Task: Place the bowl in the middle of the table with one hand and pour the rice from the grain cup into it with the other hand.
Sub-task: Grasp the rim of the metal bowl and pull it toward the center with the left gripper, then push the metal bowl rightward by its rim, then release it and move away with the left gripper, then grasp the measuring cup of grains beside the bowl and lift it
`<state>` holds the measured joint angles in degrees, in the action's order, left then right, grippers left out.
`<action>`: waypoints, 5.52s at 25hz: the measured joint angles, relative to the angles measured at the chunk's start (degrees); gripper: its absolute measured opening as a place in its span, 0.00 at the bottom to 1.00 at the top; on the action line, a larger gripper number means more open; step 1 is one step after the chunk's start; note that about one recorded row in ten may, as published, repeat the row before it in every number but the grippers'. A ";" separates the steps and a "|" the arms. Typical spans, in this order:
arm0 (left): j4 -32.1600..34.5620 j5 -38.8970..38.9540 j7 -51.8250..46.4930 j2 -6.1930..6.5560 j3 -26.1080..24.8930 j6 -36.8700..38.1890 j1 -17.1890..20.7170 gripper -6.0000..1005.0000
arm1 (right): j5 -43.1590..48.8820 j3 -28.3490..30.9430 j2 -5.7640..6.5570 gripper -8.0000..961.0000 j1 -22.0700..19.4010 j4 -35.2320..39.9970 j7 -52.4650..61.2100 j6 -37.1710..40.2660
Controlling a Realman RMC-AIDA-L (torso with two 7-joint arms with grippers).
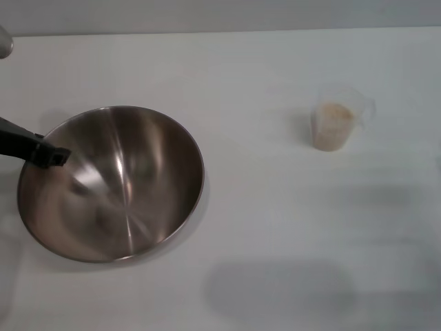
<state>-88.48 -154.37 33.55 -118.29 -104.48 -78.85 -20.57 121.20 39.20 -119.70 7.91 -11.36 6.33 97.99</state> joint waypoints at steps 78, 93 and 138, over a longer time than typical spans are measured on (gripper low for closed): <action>34.07 10.86 9.62 0.67 -23.83 4.72 -24.65 0.05 | 0.00 -1.40 0.00 0.71 0.46 0.12 -0.53 -0.01; 31.61 11.43 10.83 0.22 -23.74 4.45 -24.16 0.25 | -0.13 -1.40 0.00 0.71 0.44 0.11 -0.53 0.00; 70.79 -1.25 -33.88 -0.43 25.42 161.34 5.79 0.80 | 0.06 -3.83 0.03 0.71 -1.11 2.64 -0.53 -3.14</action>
<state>-17.69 -155.61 -0.33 -118.72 -79.06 82.49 -14.78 121.26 35.37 -119.67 6.80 -8.72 5.80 94.86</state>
